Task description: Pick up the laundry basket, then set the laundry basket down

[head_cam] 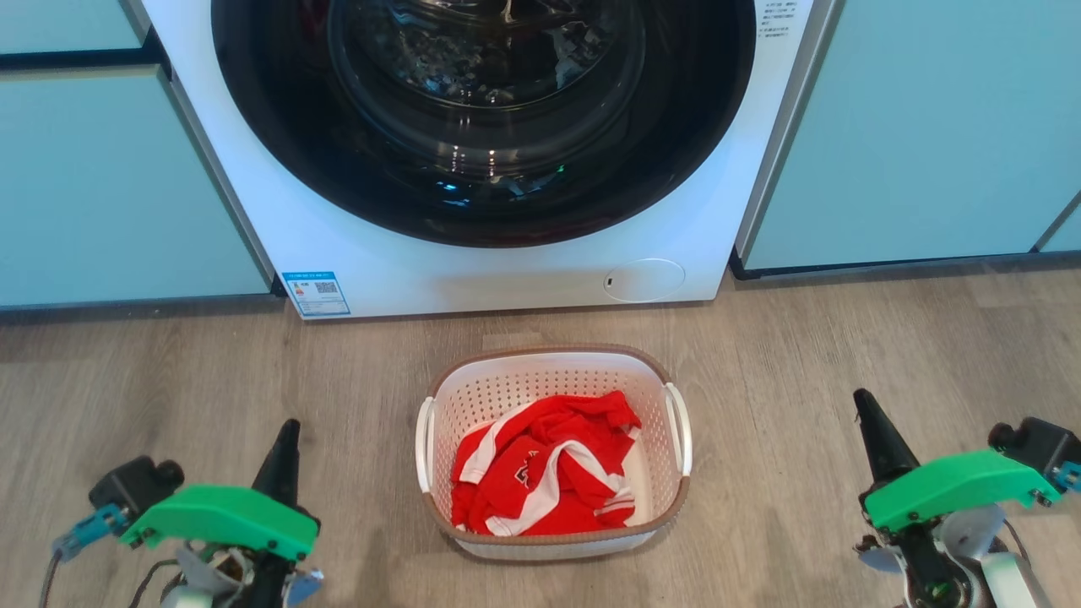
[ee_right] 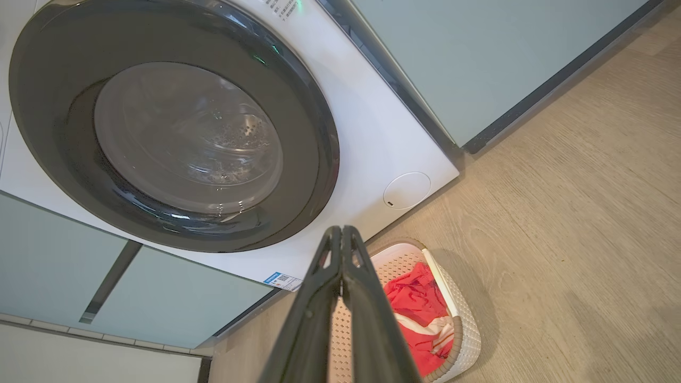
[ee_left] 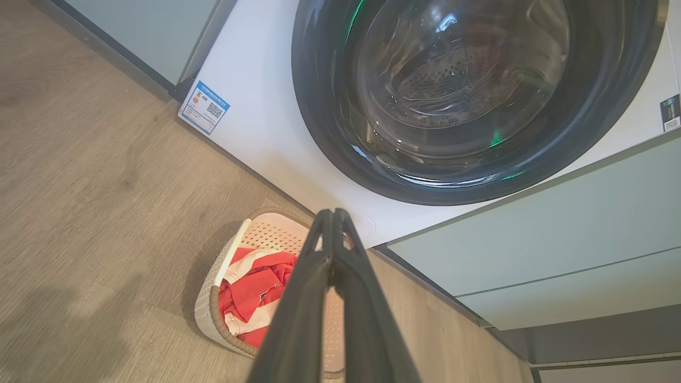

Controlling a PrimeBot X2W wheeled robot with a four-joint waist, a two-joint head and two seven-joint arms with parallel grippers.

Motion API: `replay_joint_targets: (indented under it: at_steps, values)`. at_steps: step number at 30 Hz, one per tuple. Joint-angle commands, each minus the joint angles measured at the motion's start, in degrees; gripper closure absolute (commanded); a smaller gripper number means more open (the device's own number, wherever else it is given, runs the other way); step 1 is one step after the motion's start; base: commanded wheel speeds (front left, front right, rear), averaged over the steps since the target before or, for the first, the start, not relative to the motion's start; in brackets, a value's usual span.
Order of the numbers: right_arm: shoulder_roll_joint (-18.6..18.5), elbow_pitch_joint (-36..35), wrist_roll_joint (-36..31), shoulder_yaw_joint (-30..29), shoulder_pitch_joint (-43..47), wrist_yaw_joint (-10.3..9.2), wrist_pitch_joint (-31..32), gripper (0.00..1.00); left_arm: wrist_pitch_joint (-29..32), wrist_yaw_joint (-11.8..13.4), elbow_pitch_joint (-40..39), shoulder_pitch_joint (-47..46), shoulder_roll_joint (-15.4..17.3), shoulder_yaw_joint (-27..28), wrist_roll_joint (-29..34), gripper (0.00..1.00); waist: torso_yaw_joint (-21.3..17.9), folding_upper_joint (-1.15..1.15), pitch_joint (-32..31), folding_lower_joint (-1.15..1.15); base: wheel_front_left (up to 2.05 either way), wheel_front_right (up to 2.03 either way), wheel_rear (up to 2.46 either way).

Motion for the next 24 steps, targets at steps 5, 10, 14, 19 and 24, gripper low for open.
replay_joint_targets:
  at_steps: [5, 10, 14, 19, 24]
  values:
    - [-0.02, -1.41, 4.37, -0.35, -3.13, -0.08, 0.59, 1.0, 0.76, -1.53, -1.09, -3.65, -0.29, 3.18, -3.62, 1.0, 0.14, 0.0, 0.06, 0.0, 0.0, 0.0, 0.0]
    - [0.02, -1.16, 6.93, -0.68, -3.28, -0.08, 0.87, 1.0, 1.29, -2.27, -0.74, -3.9, -0.69, 4.12, -5.79, 1.0, 0.24, 0.0, 0.11, 0.0, 0.0, 0.0, 0.0]
    - [0.07, -0.91, 9.49, -1.01, -3.43, -0.09, 1.16, 1.0, 1.83, -3.02, -0.38, -4.15, -1.1, 5.06, -7.95, 1.0, 0.35, 0.0, 0.15, 0.0, 0.0, 0.0, 0.0]
    - [0.12, -0.59, 12.68, -1.44, -3.61, -0.09, 1.51, 1.0, 2.5, -3.94, 0.06, -4.46, -1.61, 6.24, -10.65, 1.0, 0.48, 0.0, 0.21, 0.0, 0.0, 0.0, 0.0]
    - [0.18, -0.28, 15.88, -1.86, -3.79, -0.1, 1.87, 1.0, 3.18, -4.87, 0.5, -4.77, -2.13, 7.43, -13.34, 1.0, 0.61, 0.0, 0.27, 0.0, 0.0, 0.0, 0.0]
